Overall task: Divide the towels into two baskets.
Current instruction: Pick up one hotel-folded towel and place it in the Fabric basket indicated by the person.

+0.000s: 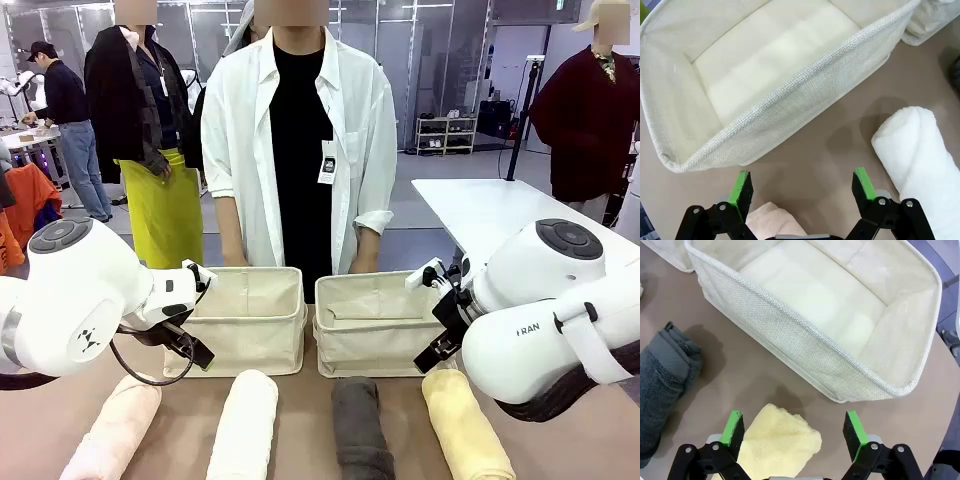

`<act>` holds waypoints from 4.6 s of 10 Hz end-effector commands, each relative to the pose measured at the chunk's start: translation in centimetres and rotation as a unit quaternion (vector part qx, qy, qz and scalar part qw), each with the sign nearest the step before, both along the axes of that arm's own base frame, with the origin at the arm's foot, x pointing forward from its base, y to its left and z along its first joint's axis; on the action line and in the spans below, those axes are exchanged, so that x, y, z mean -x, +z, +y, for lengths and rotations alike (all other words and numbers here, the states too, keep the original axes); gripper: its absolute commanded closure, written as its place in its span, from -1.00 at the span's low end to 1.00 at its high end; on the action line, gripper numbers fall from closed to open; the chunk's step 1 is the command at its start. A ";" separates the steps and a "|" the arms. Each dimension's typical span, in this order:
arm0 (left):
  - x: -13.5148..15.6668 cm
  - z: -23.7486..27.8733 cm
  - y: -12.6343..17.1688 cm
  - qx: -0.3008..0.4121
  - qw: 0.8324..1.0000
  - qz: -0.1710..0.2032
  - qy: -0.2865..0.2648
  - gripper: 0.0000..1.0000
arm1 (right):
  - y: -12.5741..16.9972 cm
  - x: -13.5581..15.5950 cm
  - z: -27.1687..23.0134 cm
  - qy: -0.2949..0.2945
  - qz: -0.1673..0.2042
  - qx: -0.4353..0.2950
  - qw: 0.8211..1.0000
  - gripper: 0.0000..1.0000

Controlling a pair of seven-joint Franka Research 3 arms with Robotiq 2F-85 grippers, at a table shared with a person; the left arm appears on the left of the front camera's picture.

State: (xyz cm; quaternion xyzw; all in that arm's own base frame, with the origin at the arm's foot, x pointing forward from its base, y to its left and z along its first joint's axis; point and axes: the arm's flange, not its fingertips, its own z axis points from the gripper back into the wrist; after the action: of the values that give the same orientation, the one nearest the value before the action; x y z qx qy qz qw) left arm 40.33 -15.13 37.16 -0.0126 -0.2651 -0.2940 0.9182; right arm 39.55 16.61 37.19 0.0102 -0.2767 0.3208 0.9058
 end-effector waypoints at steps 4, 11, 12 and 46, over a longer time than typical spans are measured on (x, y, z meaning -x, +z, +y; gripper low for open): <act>0.0 0.0 0.0 0.000 1.000 0.000 0.000 -1.00 | 0.0 0.0 0.0 0.000 0.000 0.000 1.000 -1.00; -0.2 0.4 1.1 0.018 1.000 0.022 -0.005 -1.00 | 3.0 -0.4 -0.9 -0.004 0.025 -0.034 0.999 -1.00; -0.4 1.1 2.3 0.036 0.998 0.049 -0.006 -1.00 | 4.1 -0.8 -1.6 -0.005 0.044 -0.049 0.998 -1.00; 8.8 38.4 2.2 0.613 0.778 0.102 0.093 -1.00 | 2.4 9.4 -38.3 -0.251 0.119 -0.600 0.750 -1.00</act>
State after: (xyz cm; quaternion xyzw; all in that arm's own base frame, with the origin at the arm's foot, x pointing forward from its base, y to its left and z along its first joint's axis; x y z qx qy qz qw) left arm 31.91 23.03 39.32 -0.5742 -0.2927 0.0225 0.7643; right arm 30.30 -21.59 39.35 0.5170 -0.2932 -0.1528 0.7896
